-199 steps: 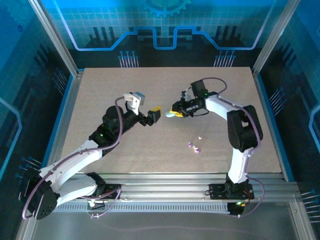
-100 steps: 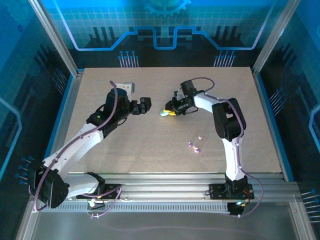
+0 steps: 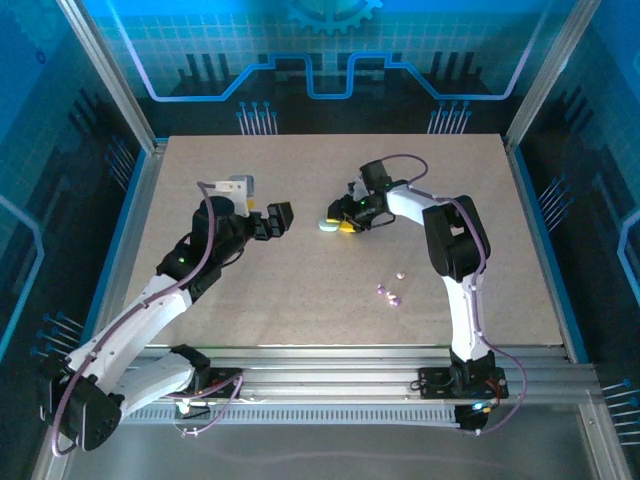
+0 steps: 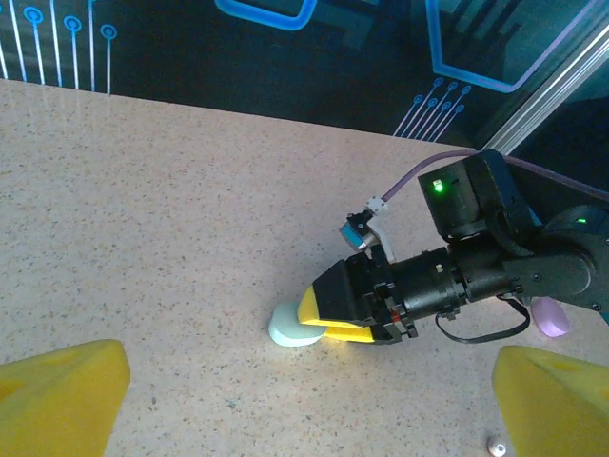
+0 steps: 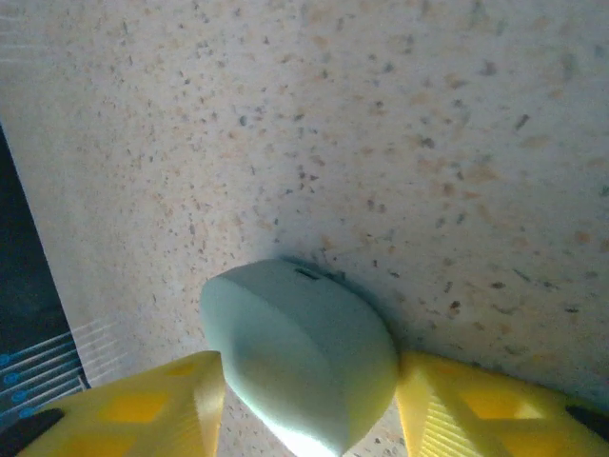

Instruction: Insert wireless bluetooth earbuds into charging case

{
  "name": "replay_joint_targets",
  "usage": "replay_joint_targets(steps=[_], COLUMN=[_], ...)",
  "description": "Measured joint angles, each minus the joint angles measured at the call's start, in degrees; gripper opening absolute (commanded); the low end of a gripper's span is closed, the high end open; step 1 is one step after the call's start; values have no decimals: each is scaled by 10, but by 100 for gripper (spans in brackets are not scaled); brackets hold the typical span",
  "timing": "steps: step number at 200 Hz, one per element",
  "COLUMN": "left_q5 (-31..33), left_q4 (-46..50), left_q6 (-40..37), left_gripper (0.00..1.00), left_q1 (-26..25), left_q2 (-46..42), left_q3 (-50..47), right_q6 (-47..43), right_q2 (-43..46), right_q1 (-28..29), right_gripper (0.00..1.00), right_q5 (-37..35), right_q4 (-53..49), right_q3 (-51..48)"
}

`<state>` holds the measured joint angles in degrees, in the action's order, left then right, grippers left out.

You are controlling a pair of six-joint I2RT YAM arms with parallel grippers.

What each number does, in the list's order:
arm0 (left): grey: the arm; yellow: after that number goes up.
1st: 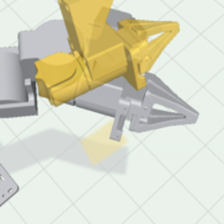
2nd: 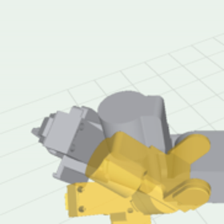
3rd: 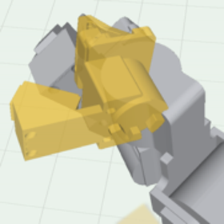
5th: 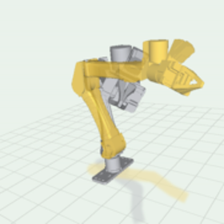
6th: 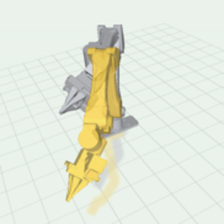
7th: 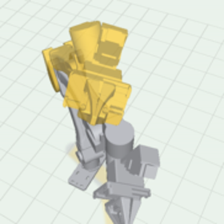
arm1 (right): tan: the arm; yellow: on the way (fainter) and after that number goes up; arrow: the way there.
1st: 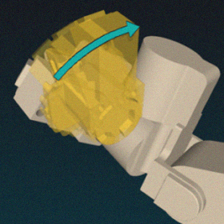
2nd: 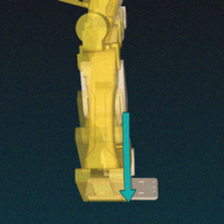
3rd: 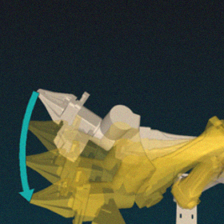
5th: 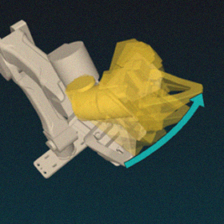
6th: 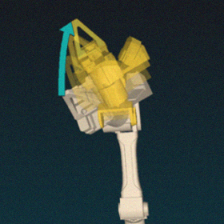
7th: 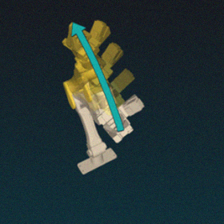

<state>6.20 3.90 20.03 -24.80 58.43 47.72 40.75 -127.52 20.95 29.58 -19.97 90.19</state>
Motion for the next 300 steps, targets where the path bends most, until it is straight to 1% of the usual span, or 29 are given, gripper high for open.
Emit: replay_joint_targets(steps=[20, 43, 67, 81, 102, 112, 135, 161, 192, 237, 300], left_q5=[-11, -13, -13, -13, -16, -19, -31, -60, -84, -96, -97], left_q4=[-4, -6, -7, -8, -10, -14, -30, -43, -59, -62, -62], left_q6=[0, 0, 6, 7, 6, 6, 6, 5, 5, 5, 5], left_gripper=[99, 99, 99, 99, 99, 99, 99, 99, 99, 99, 99], left_q1=[0, 0, 0, 0, 0, 0, 0, 0, 0, 0, 0], left_q2=[3, 12, 23, 28, 28, 28, 28, 28, 28, 28, 28], left_q3=[0, 0, 2, 5, 5, 5, 4, 3, 3, 3, 3], right_q6=[-12, -32, -63, -82, -104, -113, -129, -139, -138, -131, -102], right_q2=[17, 49, 106, 150, 227, 263, 302, 292, 241, 184, 126], right_q1=[0, -3, -12, -24, -64, -96, -164, -231, -276, -283, -283], right_gripper=[62, 63, 63, 62, 61, 61, 61, 62, 65, 70, 71], right_q5=[-24, -55, -106, -141, -190, -217, -257, -268, -281, -303, -311], right_q4=[-16, -37, -67, -77, -81, -79, -80, -106, -162, -210, -229], right_q3=[-8, -27, -45, -58, -85, -101, -129, -130, -90, -55, -16])
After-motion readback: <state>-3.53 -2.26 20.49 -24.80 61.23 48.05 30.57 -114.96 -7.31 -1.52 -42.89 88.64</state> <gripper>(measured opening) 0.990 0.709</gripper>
